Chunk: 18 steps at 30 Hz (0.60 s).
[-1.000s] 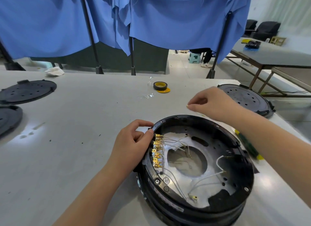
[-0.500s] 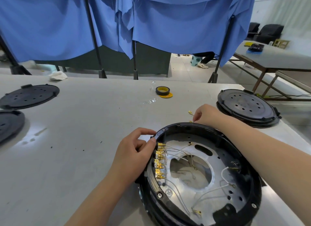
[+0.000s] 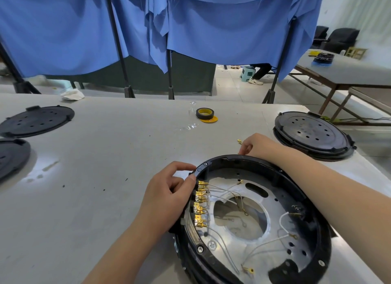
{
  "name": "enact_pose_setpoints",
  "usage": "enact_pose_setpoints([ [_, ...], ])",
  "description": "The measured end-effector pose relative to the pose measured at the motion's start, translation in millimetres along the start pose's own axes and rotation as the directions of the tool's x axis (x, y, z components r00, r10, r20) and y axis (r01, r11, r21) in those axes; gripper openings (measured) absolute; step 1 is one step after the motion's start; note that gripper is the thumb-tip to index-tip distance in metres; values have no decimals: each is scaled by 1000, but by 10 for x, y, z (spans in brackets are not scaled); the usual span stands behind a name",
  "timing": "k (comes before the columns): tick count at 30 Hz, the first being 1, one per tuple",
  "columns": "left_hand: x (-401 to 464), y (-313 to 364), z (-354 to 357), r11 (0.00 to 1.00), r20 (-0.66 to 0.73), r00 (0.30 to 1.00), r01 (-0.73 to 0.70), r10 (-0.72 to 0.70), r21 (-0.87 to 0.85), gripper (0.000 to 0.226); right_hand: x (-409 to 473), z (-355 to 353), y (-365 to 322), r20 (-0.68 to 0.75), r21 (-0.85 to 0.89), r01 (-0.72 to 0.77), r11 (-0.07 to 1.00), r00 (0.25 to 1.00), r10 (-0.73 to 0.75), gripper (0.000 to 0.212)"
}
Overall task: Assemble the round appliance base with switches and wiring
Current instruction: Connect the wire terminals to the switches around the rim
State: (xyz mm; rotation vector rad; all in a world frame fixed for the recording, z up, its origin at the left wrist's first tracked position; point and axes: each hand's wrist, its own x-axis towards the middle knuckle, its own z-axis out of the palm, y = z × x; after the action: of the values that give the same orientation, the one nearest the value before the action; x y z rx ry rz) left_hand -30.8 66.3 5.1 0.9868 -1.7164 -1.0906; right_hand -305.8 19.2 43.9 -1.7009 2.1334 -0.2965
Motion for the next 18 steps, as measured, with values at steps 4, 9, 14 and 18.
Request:
enact_pose_setpoints([
  [4, 3, -5, -1, 1000, -2, 1000, -2, 2, 17, 12, 13, 3, -61, 54, -108, 13, 994, 999, -7, 19],
  [9, 11, -6, 5, 1000, 3, 1000, 5, -5, 9, 13, 17, 14, -42, 37, -164, 74, 984, 997, -69, 20],
  [14, 12, -10, 5, 1000, 8, 1000, 10, -10, 7, 14, 32, 14, 42, -88, -155, 75, 985, 992, -90, 4],
  [18, 10, -13, 5, 1000, 10, 1000, 6, -6, 16, 12, 2, 8, 124, -269, -44, 34, 998, 962, -45, 4],
])
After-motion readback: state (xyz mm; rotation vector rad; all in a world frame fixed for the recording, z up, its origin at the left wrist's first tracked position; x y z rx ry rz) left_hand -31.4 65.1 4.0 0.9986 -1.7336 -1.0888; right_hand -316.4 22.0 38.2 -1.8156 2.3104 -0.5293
